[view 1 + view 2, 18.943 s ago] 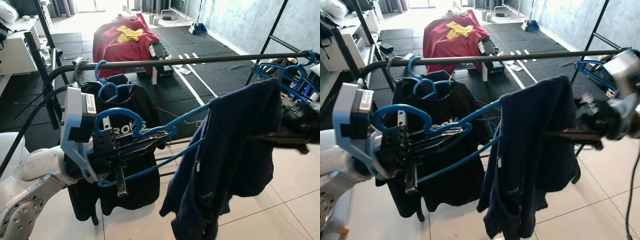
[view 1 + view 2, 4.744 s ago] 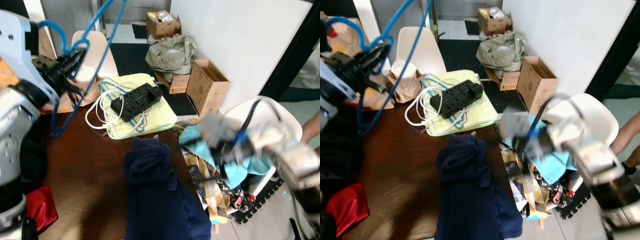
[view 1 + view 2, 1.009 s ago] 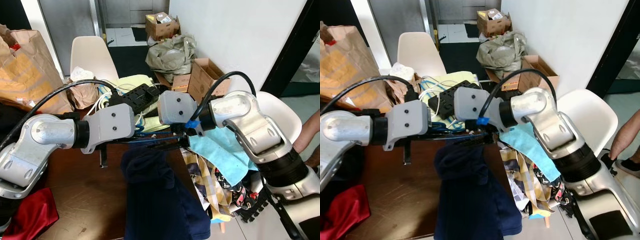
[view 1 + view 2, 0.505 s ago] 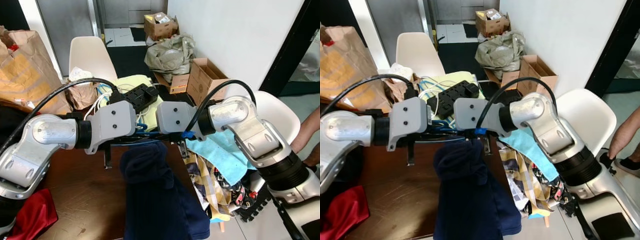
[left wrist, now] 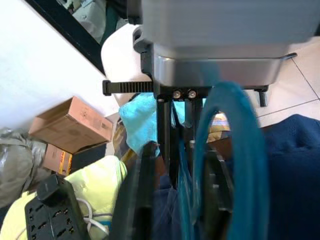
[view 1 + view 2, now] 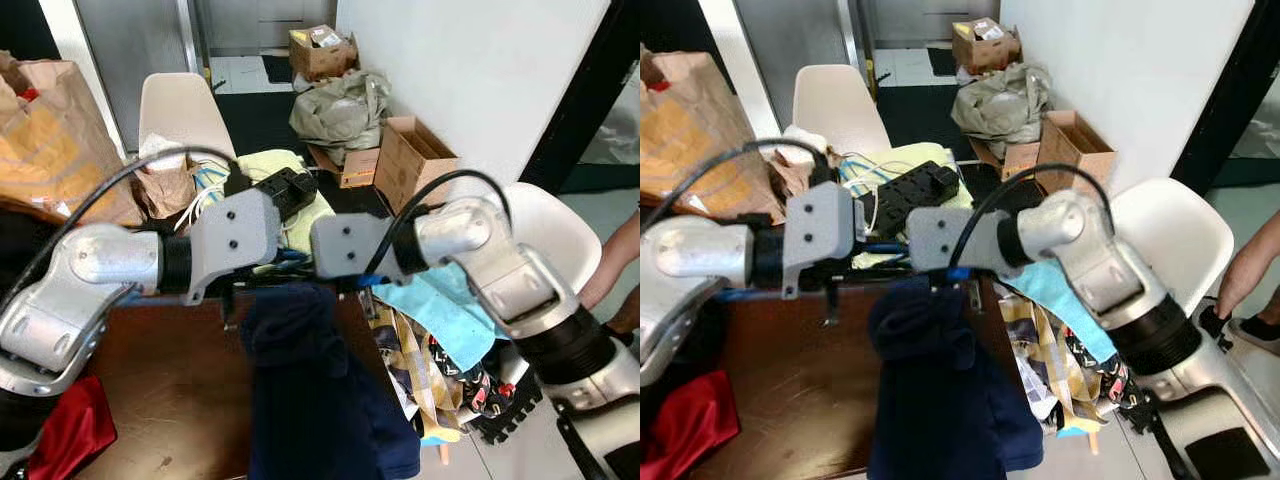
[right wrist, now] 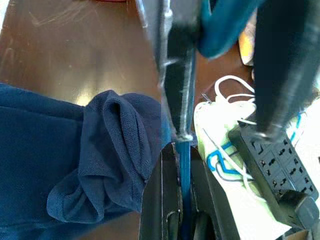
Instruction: Hang hanger
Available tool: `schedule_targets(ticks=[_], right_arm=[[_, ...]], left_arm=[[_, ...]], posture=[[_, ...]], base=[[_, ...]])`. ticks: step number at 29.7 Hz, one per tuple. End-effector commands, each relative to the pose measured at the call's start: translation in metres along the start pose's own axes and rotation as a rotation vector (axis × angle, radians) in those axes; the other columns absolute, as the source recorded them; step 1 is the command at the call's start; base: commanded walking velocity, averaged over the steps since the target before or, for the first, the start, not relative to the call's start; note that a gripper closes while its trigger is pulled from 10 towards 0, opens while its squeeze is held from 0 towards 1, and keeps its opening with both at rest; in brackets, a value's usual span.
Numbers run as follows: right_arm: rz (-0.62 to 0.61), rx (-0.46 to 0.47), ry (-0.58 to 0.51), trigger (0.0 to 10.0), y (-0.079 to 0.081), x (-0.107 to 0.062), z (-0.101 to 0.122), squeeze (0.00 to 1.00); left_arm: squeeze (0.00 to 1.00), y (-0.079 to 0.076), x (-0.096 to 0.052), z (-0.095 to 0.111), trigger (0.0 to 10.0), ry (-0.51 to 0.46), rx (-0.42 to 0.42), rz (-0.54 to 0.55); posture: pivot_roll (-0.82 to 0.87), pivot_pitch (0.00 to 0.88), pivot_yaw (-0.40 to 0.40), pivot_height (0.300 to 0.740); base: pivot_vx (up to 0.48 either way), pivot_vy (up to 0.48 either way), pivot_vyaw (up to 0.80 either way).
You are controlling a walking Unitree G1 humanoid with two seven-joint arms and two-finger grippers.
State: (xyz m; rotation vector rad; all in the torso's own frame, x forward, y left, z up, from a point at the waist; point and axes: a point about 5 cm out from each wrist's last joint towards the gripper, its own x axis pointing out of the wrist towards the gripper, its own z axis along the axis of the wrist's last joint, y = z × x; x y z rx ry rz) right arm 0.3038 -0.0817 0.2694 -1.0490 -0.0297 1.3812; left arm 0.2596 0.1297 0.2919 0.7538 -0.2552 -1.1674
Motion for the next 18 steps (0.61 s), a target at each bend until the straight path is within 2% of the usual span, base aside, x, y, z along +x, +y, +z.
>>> schedule_targets(ticks=[1, 2, 3, 4, 5, 6, 8, 10, 11, 12, 14, 16, 18], right_arm=[[0.020, 0.007, 0.019, 0.0, 0.004, 0.004, -0.003, 0.00], [0.016, 0.021, -0.007, 0.0, 0.002, 0.002, -0.002, 0.00], [0.016, 0.021, -0.007, 0.0, 0.002, 0.002, -0.002, 0.00], [0.015, 0.028, -0.017, 0.0, 0.002, 0.002, -0.002, 0.00], [0.015, 0.028, -0.017, 0.0, 0.002, 0.002, -0.002, 0.00], [0.017, 0.048, -0.032, 0.0, 0.002, 0.000, -0.004, 0.00], [0.017, 0.048, -0.032, 0.0, 0.002, 0.000, -0.004, 0.00], [0.013, 0.103, -0.038, 0.0, 0.002, -0.009, -0.016, 0.00], [0.013, 0.103, -0.038, 0.0, 0.002, -0.009, -0.016, 0.00], [-0.008, 0.158, -0.018, 0.0, 0.002, -0.017, -0.030, 0.00], [-0.008, 0.158, -0.018, 0.0, 0.002, -0.017, -0.030, 0.00], [-0.056, 0.220, 0.009, 0.0, 0.001, -0.024, -0.045, 0.00], [-0.056, 0.220, 0.009, 0.0, 0.001, -0.024, -0.045, 0.00]], left_arm=[[1.00, 0.000, -0.003, 0.007, 10.0, -0.022, 0.021, -0.011], [1.00, 0.007, -0.014, -0.001, 10.0, 0.088, 0.069, 0.042], [1.00, 0.007, -0.014, -0.001, 10.0, 0.088, 0.069, 0.042], [1.00, 0.011, -0.021, -0.004, 10.0, 0.150, 0.104, 0.067], [1.00, 0.011, -0.021, -0.004, 10.0, 0.150, 0.104, 0.067], [1.00, 0.018, -0.028, -0.005, 10.0, 0.186, 0.128, 0.115], [1.00, 0.018, -0.028, -0.005, 10.0, 0.186, 0.128, 0.115], [1.00, 0.033, -0.050, -0.001, 10.0, 0.244, 0.178, 0.246], [1.00, 0.033, -0.050, -0.001, 10.0, 0.244, 0.178, 0.246], [1.00, 0.043, -0.069, 0.007, 10.0, 0.265, 0.216, 0.358], [1.00, 0.043, -0.069, 0.007, 10.0, 0.265, 0.216, 0.358], [1.00, 0.051, -0.081, 0.020, 10.0, 0.231, 0.256, 0.477], [1.00, 0.051, -0.081, 0.020, 10.0, 0.231, 0.256, 0.477]], posture=[[0.04, 0.047, -0.010, 0.740], [0.04, 0.048, -0.009, 0.740], [0.04, 0.048, -0.009, 0.740], [0.04, 0.048, -0.009, 0.740], [0.04, 0.048, -0.009, 0.740], [0.04, 0.048, -0.011, 0.740], [0.04, 0.048, -0.011, 0.740], [0.04, 0.052, -0.015, 0.740], [0.04, 0.052, -0.015, 0.740], [0.05, 0.047, -0.021, 0.740], [0.05, 0.047, -0.021, 0.740], [0.05, 0.041, -0.024, 0.740], [0.05, 0.041, -0.024, 0.740]], base=[[0.000, 0.000, 0.00], [0.000, 0.000, 0.00], [0.000, 0.000, 0.00], [0.000, 0.000, 0.00], [0.000, 0.000, 0.00], [0.000, 0.000, 0.00], [0.000, 0.000, 0.00], [0.000, 0.000, 0.00], [0.000, 0.000, 0.00], [0.000, 0.000, 0.00], [0.000, 0.000, 0.00], [0.000, 0.000, 0.00], [0.000, 0.000, 0.00]])
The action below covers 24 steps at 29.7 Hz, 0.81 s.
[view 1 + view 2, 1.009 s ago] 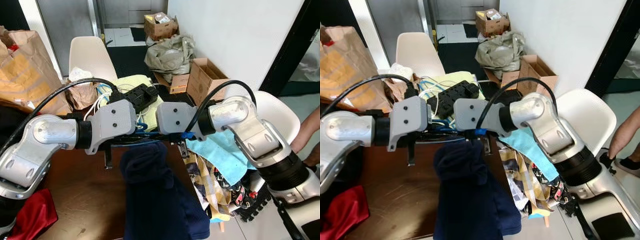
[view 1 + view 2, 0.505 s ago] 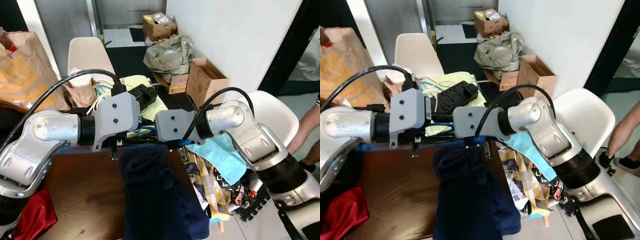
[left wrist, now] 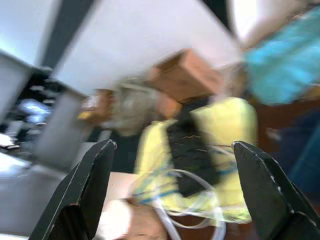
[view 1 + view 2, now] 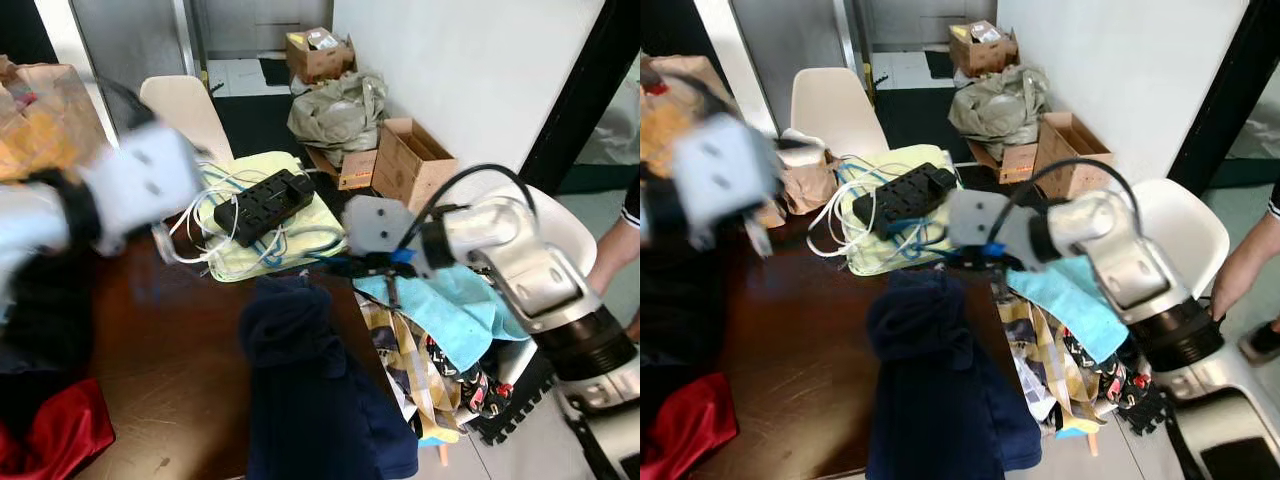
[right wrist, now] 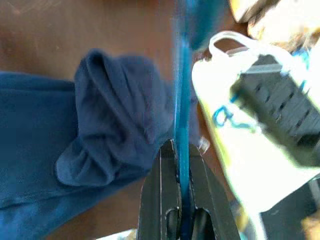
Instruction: Hang hanger
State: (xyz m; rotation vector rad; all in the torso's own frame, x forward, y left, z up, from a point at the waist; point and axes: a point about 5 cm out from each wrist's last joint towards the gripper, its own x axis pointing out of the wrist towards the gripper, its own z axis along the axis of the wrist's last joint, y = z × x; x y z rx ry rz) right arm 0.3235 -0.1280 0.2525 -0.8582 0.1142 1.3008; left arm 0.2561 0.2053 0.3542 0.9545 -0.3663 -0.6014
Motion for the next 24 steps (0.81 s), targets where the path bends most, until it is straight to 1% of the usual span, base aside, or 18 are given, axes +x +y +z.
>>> schedule_targets(ticks=[1, 2, 3, 4, 6, 7, 8, 9, 10, 11, 12, 15, 16, 17, 18, 19, 21, 24], right_arm=[[-0.009, -0.013, -0.006, 0.0, -0.001, -0.001, 0.003, 0.00], [-0.112, 0.094, -0.042, 0.0, -0.010, -0.003, -0.007, 0.00], [-0.159, 0.147, -0.068, 0.0, -0.014, -0.002, -0.011, 0.00], [-0.202, 0.208, -0.110, 0.0, -0.018, 0.000, -0.011, 0.00], [-0.202, 0.208, -0.110, 0.0, -0.018, 0.000, -0.011, 0.00], [-0.255, 0.284, -0.167, 0.0, -0.021, 0.003, -0.011, 0.00], [-0.255, 0.284, -0.167, 0.0, -0.021, 0.003, -0.011, 0.00], [-0.315, 0.365, -0.225, 0.0, -0.026, 0.005, -0.009, 0.00], [-0.315, 0.365, -0.225, 0.0, -0.026, 0.005, -0.009, 0.00], [-0.381, 0.448, -0.282, 0.4, -0.031, 0.007, -0.008, 0.00], [-0.426, 0.506, -0.321, 2.7, -0.035, 0.009, -0.007, 0.00], [-0.449, 0.535, -0.342, 2.7, -0.037, 0.009, -0.007, 0.00], [-0.510, 0.588, -0.388, 10.0, -0.043, 0.010, -0.005, 0.00], [-0.510, 0.588, -0.388, 10.0, -0.043, 0.010, -0.005, 0.00], [-0.579, 0.642, -0.437, 10.0, -0.050, 0.011, -0.003, 0.00], [-0.579, 0.642, -0.437, 10.0, -0.050, 0.011, -0.003, 0.00], [-0.679, 0.718, -0.486, 10.0, -0.058, 0.013, -0.001, 0.00], [-0.679, 0.718, -0.486, 10.0, -0.058, 0.013, -0.001, 0.00]], left_arm=[[1.00, 0.000, -0.001, 0.003, 10.0, 0.004, 0.025, 0.000], [1.00, 0.019, -0.009, 0.012, 10.0, -0.048, 0.014, 0.197], [1.00, 0.026, -0.013, 0.014, 10.0, -0.067, -0.003, 0.285], [0.52, 0.033, -0.017, 0.011, 10.0, -0.061, -0.028, 0.393], [0.52, 0.033, -0.017, 0.011, 10.0, -0.061, -0.028, 0.393], [0.00, 0.039, -0.021, 0.006, 10.0, -0.047, -0.072, 0.520], [0.00, 0.039, -0.021, 0.006, 10.0, -0.047, -0.072, 0.520], [0.00, 0.038, -0.024, -0.004, 10.0, -0.015, -0.127, 0.634], [0.00, 0.038, -0.024, -0.004, 10.0, -0.015, -0.127, 0.634], [0.00, 0.033, -0.026, -0.016, 10.0, 0.032, -0.179, 0.725], [0.00, 0.026, -0.026, -0.027, 10.0, 0.075, -0.223, 0.777], [0.00, 0.022, -0.026, -0.033, 10.0, 0.101, -0.246, 0.800], [0.00, 0.012, -0.025, -0.042, 10.0, 0.141, -0.292, 0.832], [0.00, 0.012, -0.025, -0.042, 10.0, 0.141, -0.292, 0.832], [0.00, 0.005, -0.027, -0.052, 10.0, 0.182, -0.336, 0.877], [0.00, 0.005, -0.027, -0.052, 10.0, 0.182, -0.336, 0.877], [0.00, -0.001, -0.034, -0.065, 10.0, 0.260, -0.368, 0.959], [0.00, -0.001, -0.034, -0.065, 10.0, 0.260, -0.368, 0.959]], posture=[[0.05, 0.041, -0.024, 0.740], [0.05, 0.034, -0.026, 0.740], [0.05, 0.034, -0.026, 0.740], [0.05, 0.044, -0.029, 0.740], [0.05, 0.044, -0.029, 0.740], [0.05, 0.045, -0.030, 0.740], [0.05, 0.045, -0.030, 0.740], [0.06, 0.052, -0.030, 0.740], [0.06, 0.052, -0.030, 0.740], [0.06, 0.054, -0.033, 0.740], [0.06, 0.054, -0.033, 0.740], [0.06, 0.054, -0.033, 0.740], [0.06, 0.055, -0.037, 0.740], [0.06, 0.055, -0.037, 0.740], [0.06, 0.056, -0.039, 0.740], [0.06, 0.056, -0.039, 0.740], [0.07, 0.057, -0.044, 0.740], [0.07, 0.057, -0.044, 0.740]], base=[[0.000, 0.000, 0.00], [0.000, 0.000, 0.00], [0.000, 0.000, 0.00], [0.000, 0.000, 0.00], [0.000, 0.000, 0.00], [0.000, 0.000, 0.00], [0.000, 0.000, 0.00], [0.000, 0.000, 0.00], [0.000, 0.000, 0.00], [0.000, 0.000, 0.00], [0.000, 0.000, 0.00], [0.000, 0.000, 0.00], [0.000, 0.000, 0.00], [0.000, 0.000, 0.00], [0.000, 0.000, 0.00], [0.000, 0.000, 0.00], [0.000, 0.126, 0.00], [0.000, 0.251, 0.00]])
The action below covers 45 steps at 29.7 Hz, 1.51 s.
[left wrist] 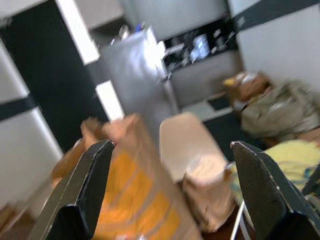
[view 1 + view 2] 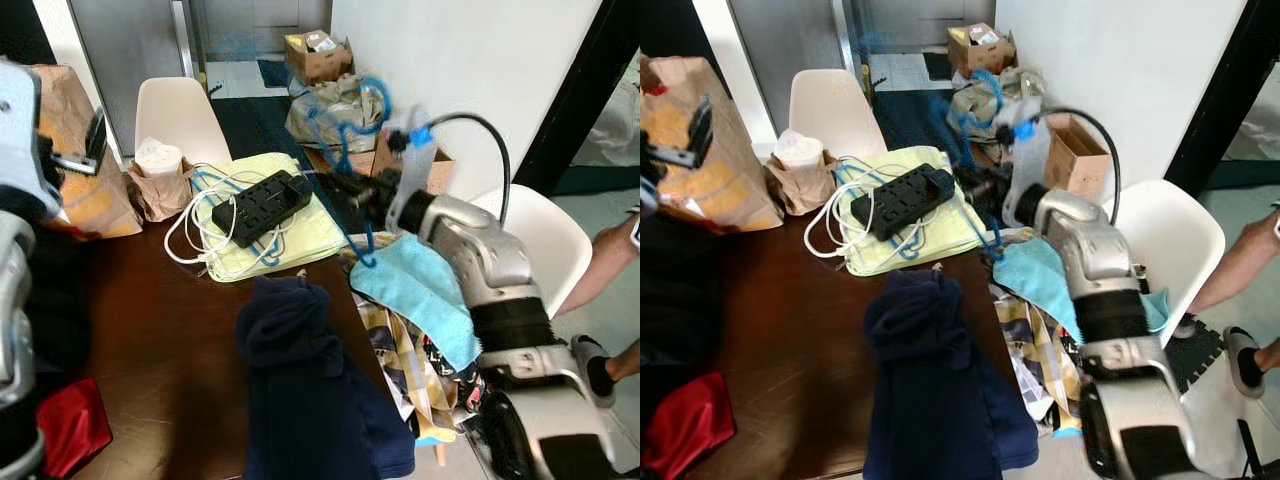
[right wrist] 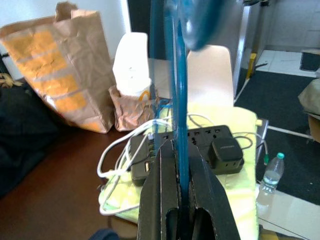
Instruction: Hang hanger
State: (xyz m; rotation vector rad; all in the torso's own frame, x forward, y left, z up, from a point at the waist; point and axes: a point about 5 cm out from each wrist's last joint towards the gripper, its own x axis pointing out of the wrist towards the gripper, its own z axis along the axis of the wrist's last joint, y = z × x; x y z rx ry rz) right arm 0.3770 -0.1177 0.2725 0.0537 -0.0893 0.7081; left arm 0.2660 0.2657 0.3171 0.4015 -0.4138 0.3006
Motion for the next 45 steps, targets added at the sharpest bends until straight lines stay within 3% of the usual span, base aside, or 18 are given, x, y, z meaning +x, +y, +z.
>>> schedule_targets(ticks=[1, 4, 5, 7, 8, 19, 33, 40, 45], right_arm=[[-0.036, 0.030, -0.030, 10.0, -0.002, 0.002, 0.001, 0.00], [-0.060, 0.045, -0.051, 10.0, -0.001, 0.002, 0.002, 0.00], [-0.082, 0.058, -0.060, 10.0, 0.000, 0.003, 0.002, 0.00], [-0.082, 0.058, -0.060, 10.0, 0.000, 0.003, 0.002, 0.00], [-0.098, 0.073, -0.067, 10.0, 0.000, 0.003, 0.002, 0.00], [-0.130, 0.074, -0.066, 10.0, 0.006, 0.008, 0.003, 0.00], [-0.144, 0.062, -0.070, 10.0, 0.008, 0.008, 0.005, 0.00], [-0.150, 0.046, -0.070, 10.0, 0.008, 0.008, 0.007, 0.00], [-0.157, 0.036, -0.066, 10.0, 0.007, 0.007, 0.008, 0.00]], left_arm=[[0.00, 0.008, -0.002, -0.003, 10.0, 0.022, 0.032, 0.052], [0.00, 0.019, -0.006, -0.008, 10.0, 0.049, 0.063, 0.108], [0.00, 0.031, -0.012, -0.014, 10.0, 0.089, 0.095, 0.164], [0.00, 0.031, -0.012, -0.014, 10.0, 0.089, 0.095, 0.164], [0.00, 0.040, -0.017, -0.019, 10.0, 0.119, 0.102, 0.214], [0.00, 0.059, -0.031, -0.026, 10.0, 0.158, 0.139, 0.359], [0.00, 0.065, -0.026, -0.016, 10.0, 0.111, 0.156, 0.355], [0.00, 0.043, -0.023, -0.027, 10.0, 0.120, 0.118, 0.178], [0.00, 0.044, -0.027, -0.025, 10.0, 0.125, 0.159, 0.162]], posture=[[0.07, 0.059, -0.044, 0.740], [0.07, 0.064, -0.046, 0.740], [0.07, 0.065, -0.048, 0.740], [0.07, 0.065, -0.048, 0.740], [0.07, 0.065, -0.049, 0.740], [0.07, 0.070, -0.050, 0.740], [0.07, 0.075, -0.049, 0.740], [0.06, 0.077, -0.046, 0.740], [0.06, 0.079, -0.046, 0.740]], base=[[0.000, 0.319, 0.00], [0.000, 0.379, 0.00], [0.000, 0.412, 0.00], [0.000, 0.412, 0.00], [0.000, 0.428, 0.00], [0.000, 0.440, 0.00], [0.000, 0.372, 0.00], [0.000, 0.000, 0.00], [0.000, 0.000, 0.00]])
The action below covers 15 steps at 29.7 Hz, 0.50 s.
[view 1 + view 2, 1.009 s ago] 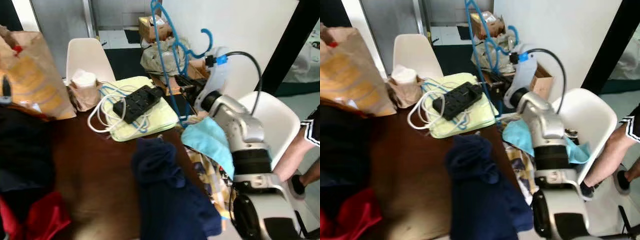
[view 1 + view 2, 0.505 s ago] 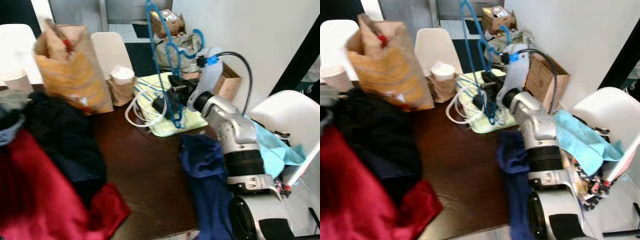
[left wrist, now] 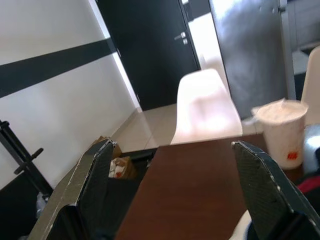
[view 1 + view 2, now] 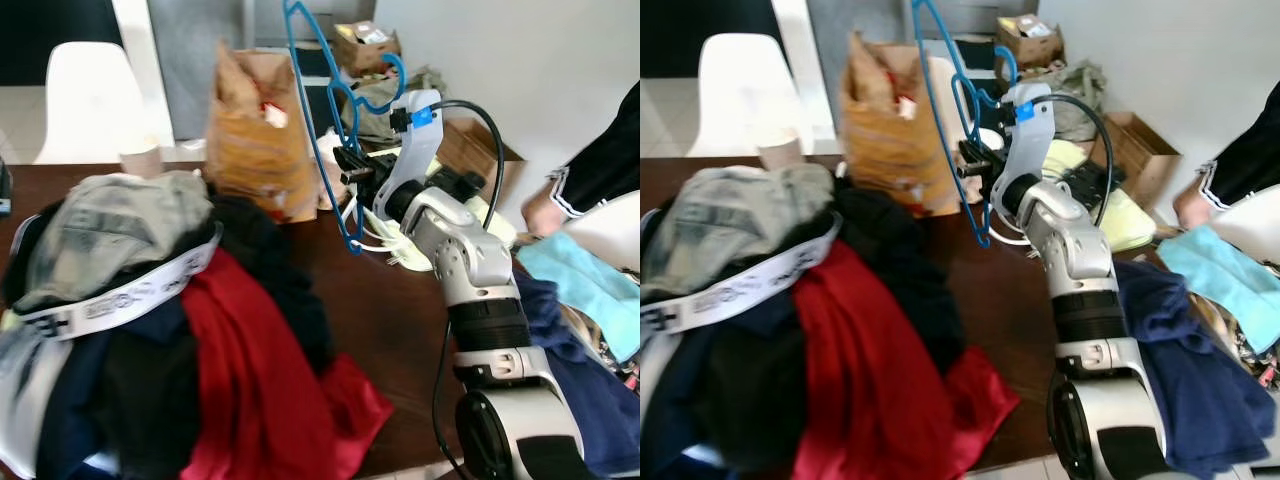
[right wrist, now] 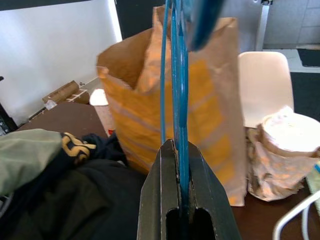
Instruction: Hang hanger
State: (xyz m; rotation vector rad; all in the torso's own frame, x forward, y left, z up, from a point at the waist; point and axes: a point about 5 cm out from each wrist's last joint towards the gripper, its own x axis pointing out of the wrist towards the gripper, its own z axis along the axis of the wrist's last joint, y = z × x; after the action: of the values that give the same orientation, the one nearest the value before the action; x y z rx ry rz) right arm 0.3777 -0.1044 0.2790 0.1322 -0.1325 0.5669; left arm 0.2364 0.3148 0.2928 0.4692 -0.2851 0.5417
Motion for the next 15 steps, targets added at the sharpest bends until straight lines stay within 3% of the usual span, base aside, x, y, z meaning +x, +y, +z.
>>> schedule_targets(ticks=[1, 5, 8, 11, 15], right_arm=[[-0.015, -0.016, 0.001, 10.0, -0.003, -0.003, 0.003, 0.00], [-0.013, -0.018, 0.004, 10.0, -0.003, -0.003, 0.002, 0.00], [-0.008, -0.017, 0.005, 10.0, -0.002, -0.002, 0.001, 0.00], [0.009, -0.018, 0.007, 10.0, 0.003, 0.000, 0.000, 0.00], [0.023, -0.027, 0.016, 10.0, 0.006, 0.000, -0.002, 0.00]], left_arm=[[0.00, -0.001, -0.002, 0.007, 10.0, -0.029, 0.024, -0.024], [0.00, -0.003, -0.006, 0.007, 10.0, -0.020, 0.020, -0.053], [0.00, -0.009, -0.010, 0.006, 10.0, -0.009, 0.004, -0.088], [0.00, -0.022, -0.017, 0.008, 10.0, -0.017, -0.025, -0.126], [0.00, -0.022, -0.017, 0.013, 10.0, -0.025, -0.027, -0.125]], posture=[[0.06, 0.079, -0.046, 0.740], [0.07, 0.083, -0.047, 0.740], [0.08, 0.084, -0.047, 0.740], [0.08, 0.086, -0.045, 0.740], [0.08, 0.089, -0.040, 0.740]], base=[[0.000, 0.000, 0.00], [0.000, 0.000, 0.00], [0.000, -0.480, 0.00], [0.000, 0.000, 0.00], [0.000, 0.000, 0.00]])
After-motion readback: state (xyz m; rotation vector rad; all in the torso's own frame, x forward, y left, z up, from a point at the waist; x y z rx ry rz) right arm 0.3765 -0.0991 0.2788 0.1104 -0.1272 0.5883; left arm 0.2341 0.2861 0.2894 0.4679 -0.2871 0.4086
